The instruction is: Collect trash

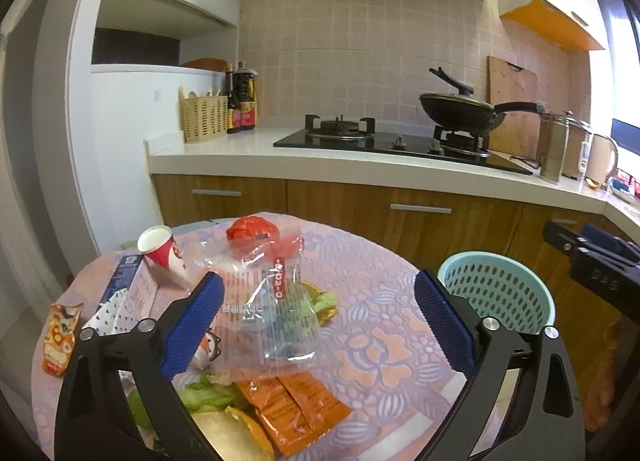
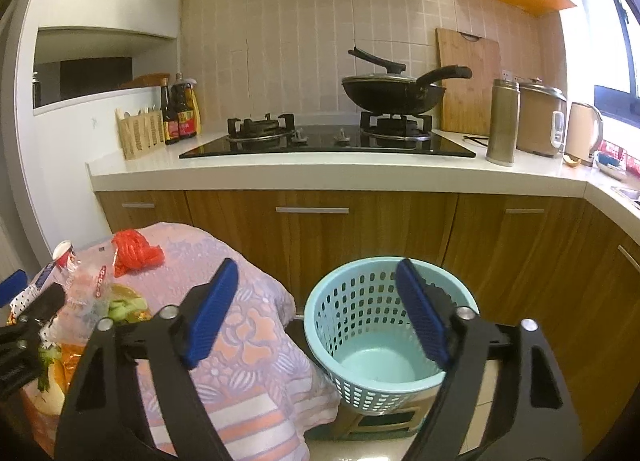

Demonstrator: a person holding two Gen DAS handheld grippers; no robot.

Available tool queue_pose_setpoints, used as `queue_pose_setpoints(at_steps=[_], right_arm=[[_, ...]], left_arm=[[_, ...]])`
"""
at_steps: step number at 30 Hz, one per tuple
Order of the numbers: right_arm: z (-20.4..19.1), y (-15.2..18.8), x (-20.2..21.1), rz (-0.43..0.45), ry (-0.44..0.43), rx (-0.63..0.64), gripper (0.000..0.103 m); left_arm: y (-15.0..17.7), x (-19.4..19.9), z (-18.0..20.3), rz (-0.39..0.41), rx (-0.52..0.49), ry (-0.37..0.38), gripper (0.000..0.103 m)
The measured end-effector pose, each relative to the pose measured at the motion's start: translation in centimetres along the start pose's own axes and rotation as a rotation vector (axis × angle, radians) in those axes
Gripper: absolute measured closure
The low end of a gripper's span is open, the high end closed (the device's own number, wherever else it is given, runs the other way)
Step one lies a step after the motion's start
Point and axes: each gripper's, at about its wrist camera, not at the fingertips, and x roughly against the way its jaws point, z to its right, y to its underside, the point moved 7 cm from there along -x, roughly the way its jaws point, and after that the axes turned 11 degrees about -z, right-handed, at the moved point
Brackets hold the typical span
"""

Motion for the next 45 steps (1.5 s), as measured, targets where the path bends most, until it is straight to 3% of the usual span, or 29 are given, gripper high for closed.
queue_pose_setpoints(at_steps=[3, 8, 10, 16, 18, 19, 28, 32, 36, 39, 41, 45], right_arm=[[0.3, 0.3, -0.2, -0.003, 0.001, 0.000, 0.039], [-0.1, 0.8, -0.9, -0.030, -0.013, 0.010, 0.062], [-0.4, 1.0, -1.3, -0.043, -0.032, 0.016, 0.064], [-2.8, 1.5, -1.3, -0.061, -0.135, 0.063, 0.064], [-4.2, 1.9, -1.1, -0.062, -0.177, 0.095, 0.059], [-4.9, 2.1, -0.9, -0.063, -0.206, 0.112, 0.051], [-10.5, 4.4, -0.4, -0.099, -0.314, 0.253, 0.042], [-12.1, 5.4, -0.1, -0.107, -0.336, 0.304, 0.042], [-13.1, 6.1, 0.1, -0.118, -0.353, 0.329, 0.042], [-13.5, 6.5, -0.2, -0.140, -0.377, 0.340, 0.042], [-14.2, 6.8, -0.4, -0.153, -0.399, 0.356, 0.042], [-15.7, 7.8, -0.6, -0.190, -0.452, 0.390, 0.038]], left_arm=[[-0.1, 1.4, -1.3, 0.005, 0.024, 0.002, 0.011], [0.3, 3.8, -5.1, 0.001, 0.096, 0.013, 0.018], [0.8, 4.5, -6.6, -0.009, 0.119, -0.001, 0.018], [4.0, 5.7, -11.6, -0.077, 0.216, -0.005, 0.018], [6.0, 5.5, -13.2, -0.116, 0.256, 0.004, 0.018], [6.9, 5.2, -13.6, -0.139, 0.271, 0.022, 0.018], [13.4, 1.2, -13.1, -0.369, 0.323, 0.122, 0.021], [14.8, 0.2, -12.2, -0.417, 0.354, 0.158, 0.034], [14.7, -0.3, -11.5, -0.422, 0.368, 0.135, 0.038], [14.4, -0.7, -11.3, -0.443, 0.365, 0.090, 0.056], [14.6, -0.8, -11.2, -0.458, 0.355, 0.063, 0.073], [14.8, -0.3, -10.9, -0.452, 0.340, 0.039, 0.076]])
